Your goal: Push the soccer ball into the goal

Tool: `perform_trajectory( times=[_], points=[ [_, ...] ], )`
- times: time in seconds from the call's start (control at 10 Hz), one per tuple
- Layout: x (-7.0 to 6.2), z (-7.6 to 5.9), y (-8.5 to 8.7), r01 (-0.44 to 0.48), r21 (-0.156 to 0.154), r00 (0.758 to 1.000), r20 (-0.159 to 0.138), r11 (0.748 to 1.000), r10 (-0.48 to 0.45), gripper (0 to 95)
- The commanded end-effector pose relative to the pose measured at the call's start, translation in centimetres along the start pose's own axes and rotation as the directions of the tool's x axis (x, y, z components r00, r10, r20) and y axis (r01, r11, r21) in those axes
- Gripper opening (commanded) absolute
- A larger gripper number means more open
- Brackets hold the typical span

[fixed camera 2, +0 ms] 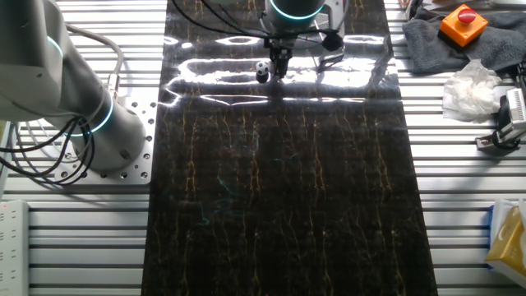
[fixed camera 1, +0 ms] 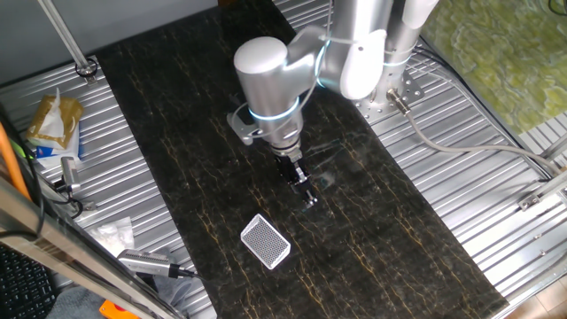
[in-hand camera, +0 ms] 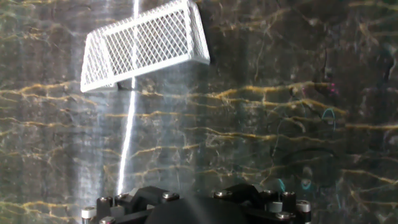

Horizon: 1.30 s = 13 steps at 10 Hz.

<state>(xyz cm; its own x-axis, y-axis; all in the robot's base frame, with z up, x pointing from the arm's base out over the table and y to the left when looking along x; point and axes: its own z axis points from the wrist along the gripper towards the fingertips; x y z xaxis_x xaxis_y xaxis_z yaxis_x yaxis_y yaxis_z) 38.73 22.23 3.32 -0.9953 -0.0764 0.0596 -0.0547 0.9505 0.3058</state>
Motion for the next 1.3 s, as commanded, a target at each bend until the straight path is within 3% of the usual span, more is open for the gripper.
perform_trajectory(
  times=[0.1,0.6,1.0,1.3],
  points=[
    [0.4,0.1,0.1,0.000,0.004,1.000,0.001,1.000,0.000,95.0],
    [2.0,0.9,0.7,0.010,0.068,1.000,-0.001,0.998,-0.010,95.0],
    [2.1,0.9,0.7,-0.001,0.052,1.000,0.015,0.999,0.000,95.0],
    [2.2,0.9,0.8,-0.027,0.041,1.000,-0.004,0.999,0.027,95.0]
  ],
)
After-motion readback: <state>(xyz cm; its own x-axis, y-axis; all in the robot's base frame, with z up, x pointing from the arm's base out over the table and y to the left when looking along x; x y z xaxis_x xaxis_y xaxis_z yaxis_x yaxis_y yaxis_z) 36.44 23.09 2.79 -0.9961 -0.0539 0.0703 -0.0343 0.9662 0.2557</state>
